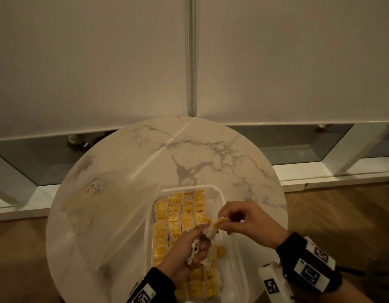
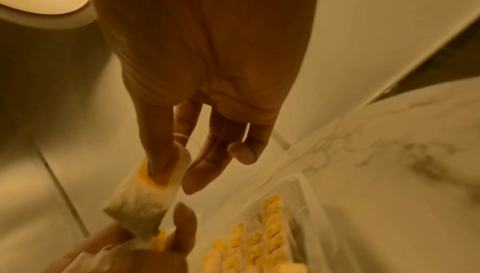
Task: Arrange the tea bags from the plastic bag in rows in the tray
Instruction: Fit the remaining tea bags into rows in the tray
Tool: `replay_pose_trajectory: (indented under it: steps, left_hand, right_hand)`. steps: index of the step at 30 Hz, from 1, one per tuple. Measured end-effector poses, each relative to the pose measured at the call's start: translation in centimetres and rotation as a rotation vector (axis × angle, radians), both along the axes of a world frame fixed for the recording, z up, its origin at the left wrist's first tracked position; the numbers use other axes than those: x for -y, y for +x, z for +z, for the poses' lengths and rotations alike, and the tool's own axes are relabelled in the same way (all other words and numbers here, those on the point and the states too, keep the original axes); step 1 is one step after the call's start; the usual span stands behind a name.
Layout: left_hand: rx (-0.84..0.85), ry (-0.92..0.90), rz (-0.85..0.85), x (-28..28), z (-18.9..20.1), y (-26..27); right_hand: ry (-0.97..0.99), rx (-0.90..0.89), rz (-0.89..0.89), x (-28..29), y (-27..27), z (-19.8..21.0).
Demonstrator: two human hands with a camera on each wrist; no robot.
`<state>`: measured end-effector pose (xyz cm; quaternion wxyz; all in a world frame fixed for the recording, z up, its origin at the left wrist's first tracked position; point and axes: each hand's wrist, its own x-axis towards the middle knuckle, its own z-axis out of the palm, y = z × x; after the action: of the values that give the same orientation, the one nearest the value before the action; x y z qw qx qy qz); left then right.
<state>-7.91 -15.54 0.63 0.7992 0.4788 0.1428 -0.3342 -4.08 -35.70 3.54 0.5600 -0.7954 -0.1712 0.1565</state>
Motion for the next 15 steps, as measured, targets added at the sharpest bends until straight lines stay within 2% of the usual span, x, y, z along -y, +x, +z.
replay_pose_trajectory:
  steps: [5, 9, 15]
  left_hand:
    - [-0.117, -0.062, 0.213, -1.5, -1.3, 0.7]
    - [-0.113, -0.037, 0.225, -2.9, -1.3, 0.6]
    - [-0.128, -0.039, 0.275, -3.9, -2.0, 0.3]
  right_hand:
    - [-0.407, 0.153, 0.044, 0.6, 5.6, -0.2]
    - [-0.800, 0.221, 0.172, -0.7, 9.8, -1.3]
    - [-1.069, 0.244, 0.243, -3.2, 12.5, -3.2]
